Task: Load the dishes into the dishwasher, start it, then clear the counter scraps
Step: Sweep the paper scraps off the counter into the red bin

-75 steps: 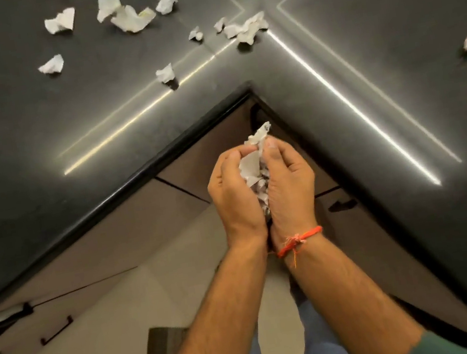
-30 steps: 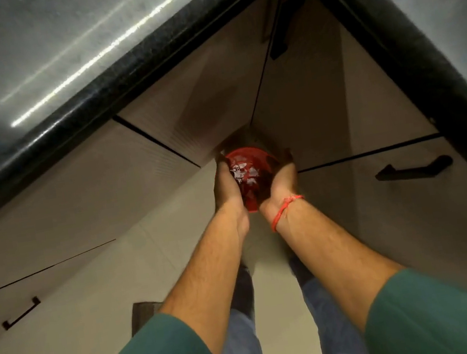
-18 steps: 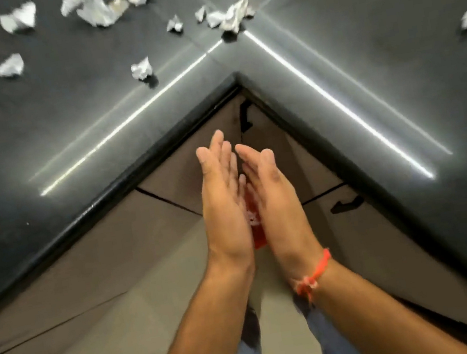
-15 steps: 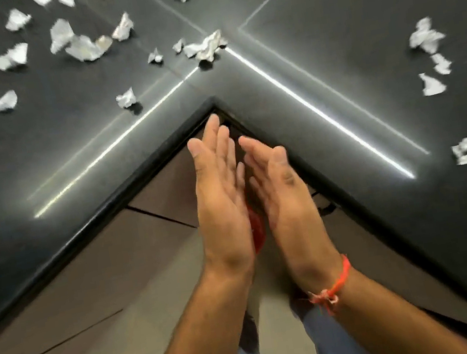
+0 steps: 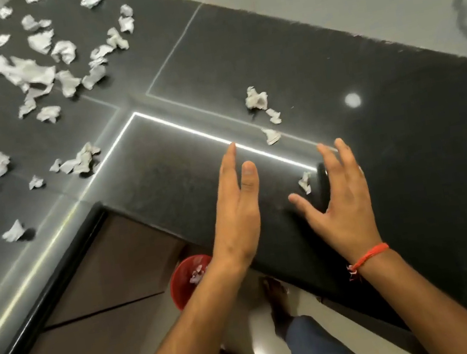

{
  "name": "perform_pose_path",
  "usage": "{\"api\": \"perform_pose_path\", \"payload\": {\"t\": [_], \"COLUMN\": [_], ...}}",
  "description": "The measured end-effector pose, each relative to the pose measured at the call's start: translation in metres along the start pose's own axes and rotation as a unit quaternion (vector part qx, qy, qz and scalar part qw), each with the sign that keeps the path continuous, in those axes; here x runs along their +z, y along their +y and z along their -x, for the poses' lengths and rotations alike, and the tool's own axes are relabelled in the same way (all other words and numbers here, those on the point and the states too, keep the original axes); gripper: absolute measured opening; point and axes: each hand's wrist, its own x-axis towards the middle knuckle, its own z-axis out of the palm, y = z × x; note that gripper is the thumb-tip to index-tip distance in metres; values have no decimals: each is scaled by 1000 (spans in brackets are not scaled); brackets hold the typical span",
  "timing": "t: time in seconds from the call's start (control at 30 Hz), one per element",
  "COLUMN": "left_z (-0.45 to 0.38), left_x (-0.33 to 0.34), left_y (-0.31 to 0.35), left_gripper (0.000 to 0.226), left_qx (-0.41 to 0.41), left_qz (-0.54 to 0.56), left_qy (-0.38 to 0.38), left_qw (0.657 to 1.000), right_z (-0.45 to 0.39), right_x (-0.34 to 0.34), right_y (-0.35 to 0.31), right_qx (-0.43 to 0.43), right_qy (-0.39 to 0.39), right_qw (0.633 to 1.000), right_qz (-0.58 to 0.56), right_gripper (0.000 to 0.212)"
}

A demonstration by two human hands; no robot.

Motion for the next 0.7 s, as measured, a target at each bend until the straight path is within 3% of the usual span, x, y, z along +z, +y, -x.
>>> {"api": "perform_pose_path", "payload": {"t": [0.13, 0.4, 0.5, 0.63, 0.7], "left_z": [-24, -69, -89, -97, -97], "left_x": [1, 12, 12, 13, 14], "left_y": [-13, -8, -7, -11, -13], "left_gripper": [65, 68, 68, 65, 66], "left_qx": [-6, 0, -4, 0, 4], "left_qz": [-111, -118, -69, -47, -42], "left_qy": [3, 41, 67, 107, 122], "left_qw": [994, 992, 995, 993, 992], "right_z": [-30, -167, -196, -208, -212], "right_x": [11, 59, 75, 85, 87], "right_y": [12, -17, -28, -29, -30], "right_qx": [-33, -138, -200, -263, -262], "right_qy": [-45, -86, -101, -42, -35], "right_qw": [991, 984, 972, 963, 964], "right_qz": [120, 77, 73, 44, 15], "right_gripper": [101, 103, 81, 34, 24]}}
